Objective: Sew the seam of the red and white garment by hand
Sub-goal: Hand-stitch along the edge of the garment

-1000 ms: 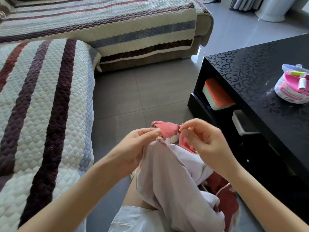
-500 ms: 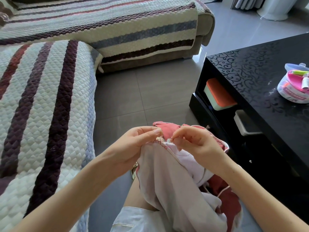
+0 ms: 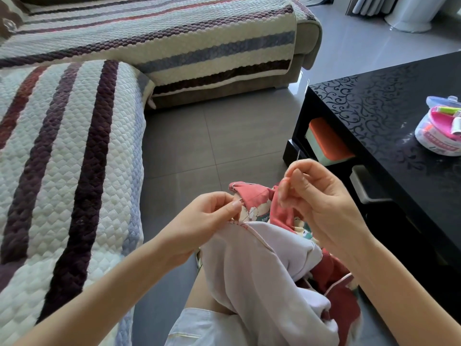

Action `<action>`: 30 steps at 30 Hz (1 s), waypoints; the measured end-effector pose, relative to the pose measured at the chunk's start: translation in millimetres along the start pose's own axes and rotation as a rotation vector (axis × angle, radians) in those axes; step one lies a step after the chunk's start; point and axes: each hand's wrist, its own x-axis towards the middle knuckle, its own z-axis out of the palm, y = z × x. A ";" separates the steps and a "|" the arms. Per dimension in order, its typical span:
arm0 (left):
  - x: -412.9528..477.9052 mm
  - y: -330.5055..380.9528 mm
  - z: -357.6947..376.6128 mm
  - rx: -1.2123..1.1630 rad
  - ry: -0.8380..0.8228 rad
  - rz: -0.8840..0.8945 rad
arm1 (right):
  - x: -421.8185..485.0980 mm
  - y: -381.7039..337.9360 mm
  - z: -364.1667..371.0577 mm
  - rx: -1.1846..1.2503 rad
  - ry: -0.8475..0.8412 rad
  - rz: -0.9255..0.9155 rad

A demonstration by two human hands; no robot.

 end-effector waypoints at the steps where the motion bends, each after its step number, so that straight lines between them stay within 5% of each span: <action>1: -0.8 -1.0 -0.1 0.042 0.002 0.017 | 0.7 -2.0 -0.3 -0.078 0.056 -0.032; 5: -3.6 -6.3 -1.5 0.121 0.024 0.027 | 8.5 -11.3 -9.0 -0.250 0.243 -0.090; 11: -7.8 -12.0 -4.1 0.100 0.049 0.041 | 44.1 -26.3 -38.7 0.313 0.318 0.059; 13: -9.6 -11.7 -3.9 0.103 0.063 0.052 | 56.7 -25.1 -50.4 0.164 0.395 0.006; 15: -11.4 -10.3 -2.8 0.097 0.068 0.069 | 62.1 -21.9 -57.3 -0.274 0.410 -0.105; 18: -12.4 -8.6 -1.7 0.069 0.063 0.087 | 50.6 -14.1 -38.4 -0.776 0.102 -0.131; 22: -12.9 -6.6 -1.1 0.059 0.050 0.109 | 20.9 3.7 -8.6 -0.767 -0.389 0.131; 30: -13.9 -4.1 -3.0 0.031 0.013 0.125 | 8.7 6.2 -1.0 -0.583 -0.429 0.186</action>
